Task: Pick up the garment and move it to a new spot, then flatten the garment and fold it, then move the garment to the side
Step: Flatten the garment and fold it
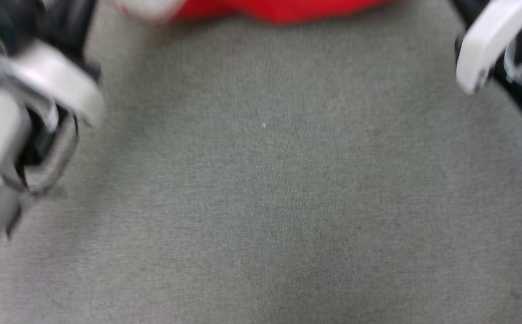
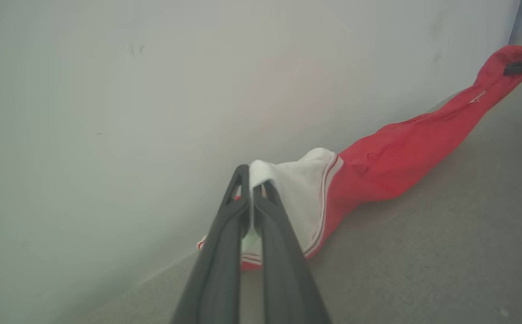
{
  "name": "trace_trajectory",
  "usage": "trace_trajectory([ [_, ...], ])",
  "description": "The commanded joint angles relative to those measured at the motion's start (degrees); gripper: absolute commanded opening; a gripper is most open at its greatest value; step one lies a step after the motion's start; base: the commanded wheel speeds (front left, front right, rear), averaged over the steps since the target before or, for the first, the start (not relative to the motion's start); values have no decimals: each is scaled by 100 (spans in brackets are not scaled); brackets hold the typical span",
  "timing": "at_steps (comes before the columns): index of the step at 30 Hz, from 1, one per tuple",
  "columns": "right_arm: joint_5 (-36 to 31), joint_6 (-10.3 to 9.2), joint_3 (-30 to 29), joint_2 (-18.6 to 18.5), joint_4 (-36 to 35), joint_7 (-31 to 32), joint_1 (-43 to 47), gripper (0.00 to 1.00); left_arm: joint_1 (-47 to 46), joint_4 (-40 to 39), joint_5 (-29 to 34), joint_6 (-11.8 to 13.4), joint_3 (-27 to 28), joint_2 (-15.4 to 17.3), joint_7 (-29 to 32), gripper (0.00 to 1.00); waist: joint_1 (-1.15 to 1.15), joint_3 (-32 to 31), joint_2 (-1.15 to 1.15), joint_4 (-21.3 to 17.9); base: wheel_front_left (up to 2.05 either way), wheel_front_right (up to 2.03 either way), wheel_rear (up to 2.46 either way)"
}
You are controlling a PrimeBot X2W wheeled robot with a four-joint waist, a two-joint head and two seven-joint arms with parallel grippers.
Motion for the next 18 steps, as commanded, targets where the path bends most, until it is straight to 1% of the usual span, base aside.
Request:
trace_trajectory([
  [1,104,-4,92,-118,-110,-5,274,0,439,-223,-38,156,30,83,-39,0,0,-379,0,38,0,0,0],
  [6,395,-4,390,-486,-478,-55,1084,0,1815,-800,-254,538,-74,334,-34,0,0,-852,0,87,0,0,0],
  [9,578,-4,504,-681,-701,-105,1630,0,2513,-1070,-353,667,-269,475,-14,0,0,-1107,0,107,0,0,0],
  [11,678,-4,578,-818,-861,-87,2022,0,2941,-1249,-462,812,-369,545,16,0,0,-1259,0,108,0,0,0],
  [18,1125,-4,528,-1193,-1281,-223,3448,0,4349,-1590,-910,1188,-692,695,31,0,0,-1755,0,97,0,0,0],
])
